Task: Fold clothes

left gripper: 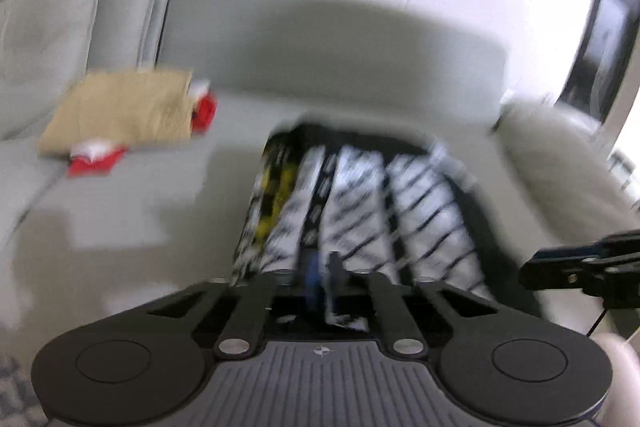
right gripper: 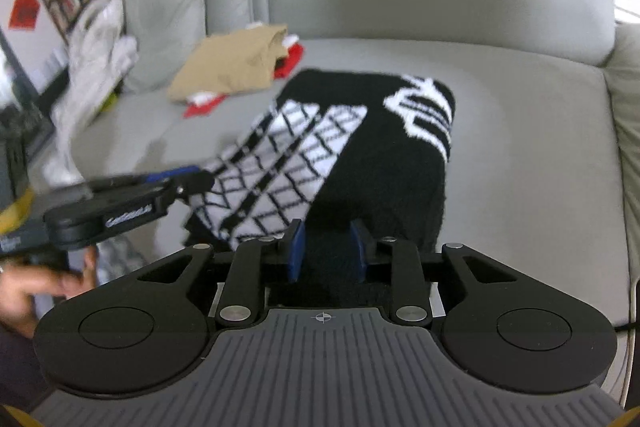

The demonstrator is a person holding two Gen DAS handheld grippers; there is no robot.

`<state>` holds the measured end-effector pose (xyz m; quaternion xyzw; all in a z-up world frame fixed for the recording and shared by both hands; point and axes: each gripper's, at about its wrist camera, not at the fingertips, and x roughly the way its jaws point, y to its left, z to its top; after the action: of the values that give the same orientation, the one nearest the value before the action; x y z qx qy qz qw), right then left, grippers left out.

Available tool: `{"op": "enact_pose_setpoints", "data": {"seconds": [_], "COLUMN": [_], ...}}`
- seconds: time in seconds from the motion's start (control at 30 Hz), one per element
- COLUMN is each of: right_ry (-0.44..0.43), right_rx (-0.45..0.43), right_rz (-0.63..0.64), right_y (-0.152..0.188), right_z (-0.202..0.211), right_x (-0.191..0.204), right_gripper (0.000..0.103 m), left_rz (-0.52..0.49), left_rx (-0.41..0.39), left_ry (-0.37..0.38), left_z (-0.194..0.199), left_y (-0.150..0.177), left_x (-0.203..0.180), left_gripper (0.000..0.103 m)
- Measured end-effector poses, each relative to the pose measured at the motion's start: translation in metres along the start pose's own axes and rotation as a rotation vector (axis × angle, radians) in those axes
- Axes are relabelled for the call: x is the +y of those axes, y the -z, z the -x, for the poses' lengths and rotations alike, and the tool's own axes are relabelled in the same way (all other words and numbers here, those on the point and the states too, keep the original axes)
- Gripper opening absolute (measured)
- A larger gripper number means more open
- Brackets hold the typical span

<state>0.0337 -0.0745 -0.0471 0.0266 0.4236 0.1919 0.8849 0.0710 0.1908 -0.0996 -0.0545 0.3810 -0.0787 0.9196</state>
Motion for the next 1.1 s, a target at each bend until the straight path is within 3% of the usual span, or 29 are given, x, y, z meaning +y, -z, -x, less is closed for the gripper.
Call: {"op": "enact_pose_setpoints", "data": {"seconds": [0.17,0.37,0.5,0.6,0.73,0.77,0.83,0.9,1.0,1.1], "right_ry": [0.076,0.051,0.015,-0.002,-0.033,-0.028,-0.016,-0.004,-0.042,-0.049], "right_rx": [0.073,0.088,0.02,-0.042,-0.073,-0.081,-0.108,-0.136,-0.162,-0.2], "right_rz": [0.003,-0.005,-0.055,-0.144,-0.23,-0.239,-0.255,-0.27,-0.31,-0.25], "right_y": [0.022,0.017,0.016,0.01,-0.006,-0.011,-0.022,-0.034,-0.045,-0.057], "right_z": [-0.045,-0.026,0.009,0.037,0.041,0.036,0.021,0.005,-0.025,-0.055], "right_x": [-0.004,-0.008,-0.024,-0.046,-0.067,-0.069,-0.069,-0.069,-0.069,-0.057], "right_gripper": [0.023,0.024,0.041,0.05,0.061,0.061,0.049,0.028,0.023,0.022], "left_rz": [0.066,0.029,0.105,0.15,0.188,0.163,0.101,0.06,-0.021,-0.012], "left_rx": [0.034,0.014,-0.023,-0.049,-0.078,-0.083,-0.066,-0.03,-0.004,-0.008], "left_ry": [0.005,-0.022,-0.002,-0.01,0.01,0.01,0.02,0.018,-0.055,-0.094], "left_z": [-0.018,0.002,0.034,0.049,0.041,0.034,0.019,0.003,-0.019,-0.035], "left_y": [0.003,0.003,0.001,-0.004,-0.021,-0.026,-0.032,-0.031,-0.02,-0.01], "left_x": [0.011,-0.002,0.003,0.012,0.017,0.012,0.002,-0.007,-0.013,-0.002], "left_gripper": [0.012,0.012,0.015,0.038,0.036,0.034,0.011,0.007,0.005,0.007]}}
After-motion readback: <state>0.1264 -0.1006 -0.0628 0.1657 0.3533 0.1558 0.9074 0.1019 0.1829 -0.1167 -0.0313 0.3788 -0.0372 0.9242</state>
